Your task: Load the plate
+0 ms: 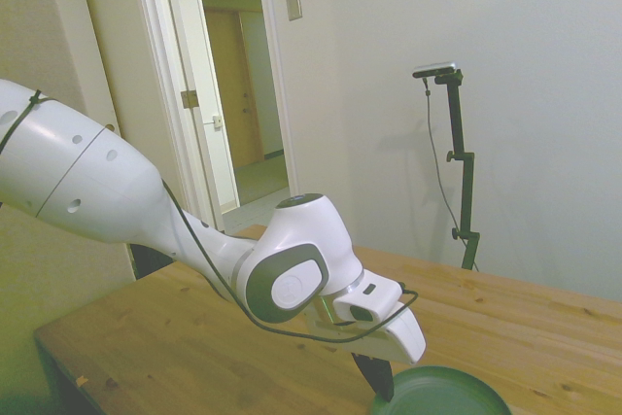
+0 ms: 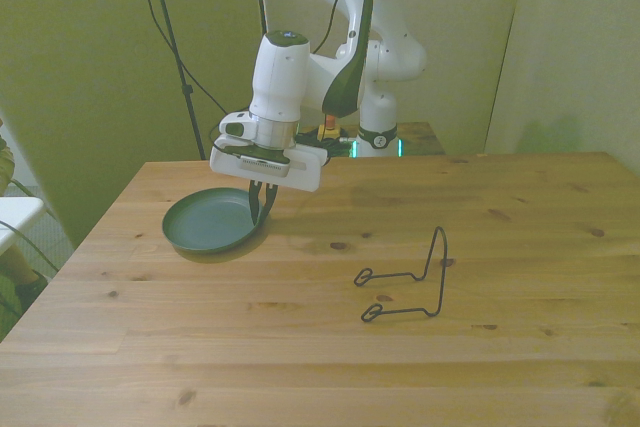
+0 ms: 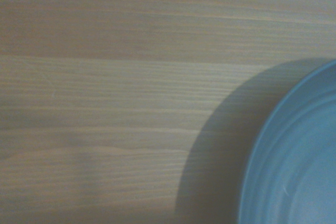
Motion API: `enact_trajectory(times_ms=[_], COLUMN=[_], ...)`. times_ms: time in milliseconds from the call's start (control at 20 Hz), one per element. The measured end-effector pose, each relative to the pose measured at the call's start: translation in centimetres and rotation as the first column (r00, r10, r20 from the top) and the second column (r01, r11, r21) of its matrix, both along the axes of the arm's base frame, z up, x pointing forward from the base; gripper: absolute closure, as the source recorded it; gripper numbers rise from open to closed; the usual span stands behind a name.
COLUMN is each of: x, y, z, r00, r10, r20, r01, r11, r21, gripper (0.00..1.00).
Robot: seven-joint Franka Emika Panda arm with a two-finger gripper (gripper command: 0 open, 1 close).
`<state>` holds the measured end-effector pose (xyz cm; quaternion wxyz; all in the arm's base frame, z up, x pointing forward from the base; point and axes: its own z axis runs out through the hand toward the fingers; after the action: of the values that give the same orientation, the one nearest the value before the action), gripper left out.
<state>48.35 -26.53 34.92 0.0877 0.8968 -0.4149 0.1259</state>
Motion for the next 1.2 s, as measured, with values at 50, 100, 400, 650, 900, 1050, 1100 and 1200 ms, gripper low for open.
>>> enact_trajectory(times_ms=[50, 100, 400, 650, 900, 1050, 1100, 1200], x=[0.0, 0.0, 0.4, 0.8, 1.4, 1.7, 1.8, 2.0], y=[0.0, -0.1, -0.4, -0.5, -0.1, 0.3, 0.5, 0.8], z=[0.0, 0.0, 1.0, 2.3, 4.3, 6.2, 6.8, 7.8], r00=[1.000, 1.000, 0.999, 0.998, 0.996, 0.994, 0.994, 0.992], r10=[-0.003, -0.005, -0.044, -0.058, -0.066, -0.071, -0.072, -0.073], r20=[0.001, 0.002, 0.020, 0.033, 0.062, 0.081, 0.087, 0.106], r01=[0.003, 0.005, 0.043, 0.056, 0.061, 0.063, 0.063, 0.061], r11=[1.000, 1.000, 0.998, 0.997, 0.996, 0.994, 0.993, 0.992], r21=[0.002, 0.003, 0.035, 0.050, 0.072, 0.093, 0.100, 0.112], gripper=[1.00, 1.00, 1.00, 1.00, 1.00, 1.00, 1.00, 1.00])
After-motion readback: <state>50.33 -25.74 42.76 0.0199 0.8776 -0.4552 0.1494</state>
